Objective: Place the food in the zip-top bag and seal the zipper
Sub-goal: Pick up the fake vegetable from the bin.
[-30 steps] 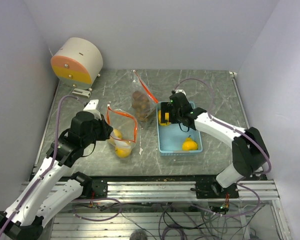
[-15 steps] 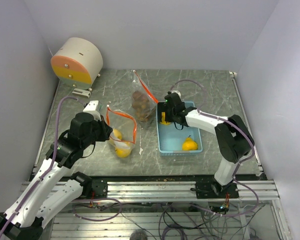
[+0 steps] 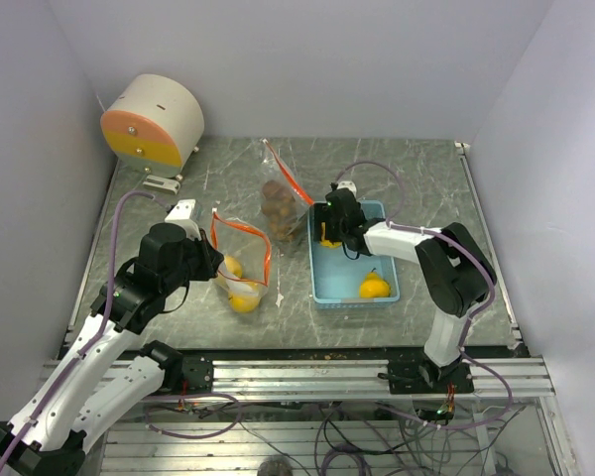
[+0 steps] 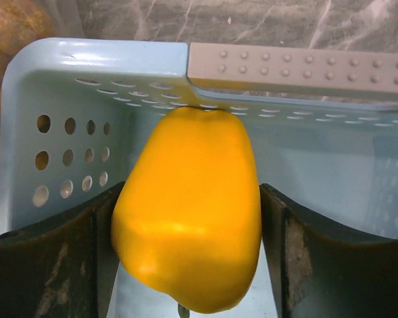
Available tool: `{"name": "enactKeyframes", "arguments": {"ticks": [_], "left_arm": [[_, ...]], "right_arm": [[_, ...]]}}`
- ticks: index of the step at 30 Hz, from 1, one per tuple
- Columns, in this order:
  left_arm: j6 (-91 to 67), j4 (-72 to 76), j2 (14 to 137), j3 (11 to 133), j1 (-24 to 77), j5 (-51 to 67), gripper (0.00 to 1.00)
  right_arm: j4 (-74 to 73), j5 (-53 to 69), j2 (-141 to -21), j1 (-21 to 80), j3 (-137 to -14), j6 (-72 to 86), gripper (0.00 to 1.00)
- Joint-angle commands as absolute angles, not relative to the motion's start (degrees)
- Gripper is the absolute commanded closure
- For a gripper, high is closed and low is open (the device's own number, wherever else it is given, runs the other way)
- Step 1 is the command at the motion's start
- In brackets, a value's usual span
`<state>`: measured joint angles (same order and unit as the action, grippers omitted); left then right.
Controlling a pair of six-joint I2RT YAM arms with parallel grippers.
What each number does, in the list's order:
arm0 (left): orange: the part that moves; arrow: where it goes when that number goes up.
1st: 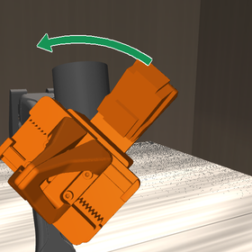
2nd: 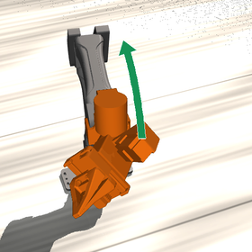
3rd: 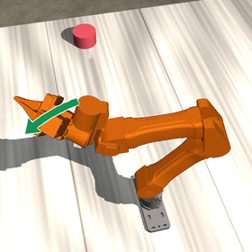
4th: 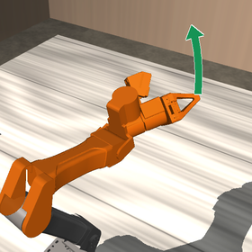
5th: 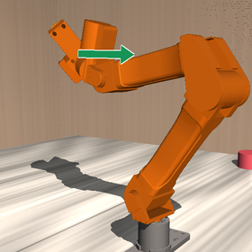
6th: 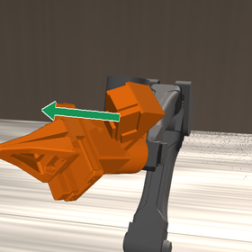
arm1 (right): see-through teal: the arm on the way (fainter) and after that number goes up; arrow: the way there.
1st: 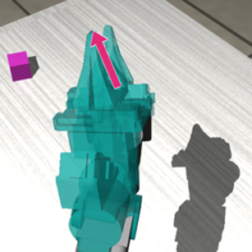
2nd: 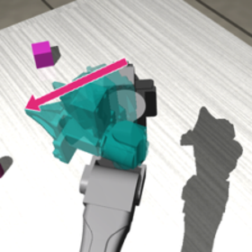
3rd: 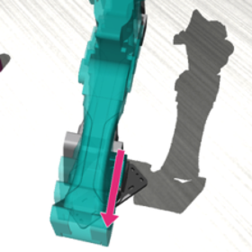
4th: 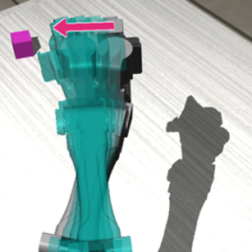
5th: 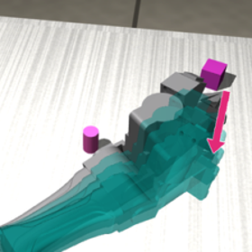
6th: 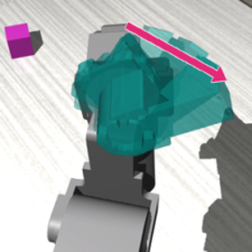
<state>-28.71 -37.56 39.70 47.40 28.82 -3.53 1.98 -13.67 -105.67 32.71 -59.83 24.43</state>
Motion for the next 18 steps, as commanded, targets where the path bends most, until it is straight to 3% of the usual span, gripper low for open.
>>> {"name": "enactKeyframes", "arguments": {"ticks": [1,3,6,13,18], "left_arm": [[-28.2,-36.8,39.5,47.3,29.0,-2.2,0.93],[-28.2,-36.7,39.5,47.1,29.0,-2.1,0.93],[-28.3,-36.7,39.6,47.3,28.9,-2.1,0.93],[-28.0,-37.0,39.6,47.2,28.9,-2.7,0.93],[-28.0,-37.0,39.4,47.3,28.9,-3.2,0.93]], "right_arm": [[5.3,-14.7,-105.1,32.6,-58.9,24.1,0.36],[4.2,-14.5,-104.7,32.6,-59.0,24.8,0.49],[1.8,-15.8,-101.7,32.7,-58.4,26.0,0.56],[-3.4,-13.7,-85.0,36.0,-55.6,25.0,0.58],[-2.8,-7.3,-74.7,45.9,-56.8,20.5,0.58]]}}
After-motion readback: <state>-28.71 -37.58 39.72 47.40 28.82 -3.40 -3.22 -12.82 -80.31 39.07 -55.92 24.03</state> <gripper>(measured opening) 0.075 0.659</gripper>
